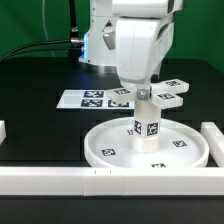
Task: Assemble round table
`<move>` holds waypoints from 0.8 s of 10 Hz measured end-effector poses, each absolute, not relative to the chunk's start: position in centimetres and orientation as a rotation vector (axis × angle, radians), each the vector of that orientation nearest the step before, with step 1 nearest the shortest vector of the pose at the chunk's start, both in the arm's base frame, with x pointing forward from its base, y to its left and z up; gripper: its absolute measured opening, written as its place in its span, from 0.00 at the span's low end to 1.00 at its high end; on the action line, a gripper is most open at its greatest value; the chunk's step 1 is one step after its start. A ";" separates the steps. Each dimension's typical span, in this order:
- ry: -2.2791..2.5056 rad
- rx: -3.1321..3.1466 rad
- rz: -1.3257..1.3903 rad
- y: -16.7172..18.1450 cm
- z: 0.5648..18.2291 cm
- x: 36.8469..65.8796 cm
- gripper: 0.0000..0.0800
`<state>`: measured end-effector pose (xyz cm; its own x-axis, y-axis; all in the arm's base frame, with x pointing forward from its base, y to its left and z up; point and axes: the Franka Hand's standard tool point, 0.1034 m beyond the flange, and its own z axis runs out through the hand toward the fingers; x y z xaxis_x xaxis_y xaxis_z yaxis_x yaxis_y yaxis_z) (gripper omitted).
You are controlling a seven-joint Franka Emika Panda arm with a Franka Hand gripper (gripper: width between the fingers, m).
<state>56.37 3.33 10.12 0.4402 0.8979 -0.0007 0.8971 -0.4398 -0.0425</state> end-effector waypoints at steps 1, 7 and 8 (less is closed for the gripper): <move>-1.465 -2.736 0.040 3.4 10.1 56.3 0.55; -0.597 -3.043 0.048 3.7 10.1 56.4 0.55; -0.471 -3.066 0.050 3.8 10.1 56.4 0.55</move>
Offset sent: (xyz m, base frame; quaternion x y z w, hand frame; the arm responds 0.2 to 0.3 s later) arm -0.0071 0.0071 -0.0053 0.0241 0.0114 0.2305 0.9727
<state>56.37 3.75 10.14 0.9535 0.3003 -0.0261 0.2991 -0.9532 -0.0436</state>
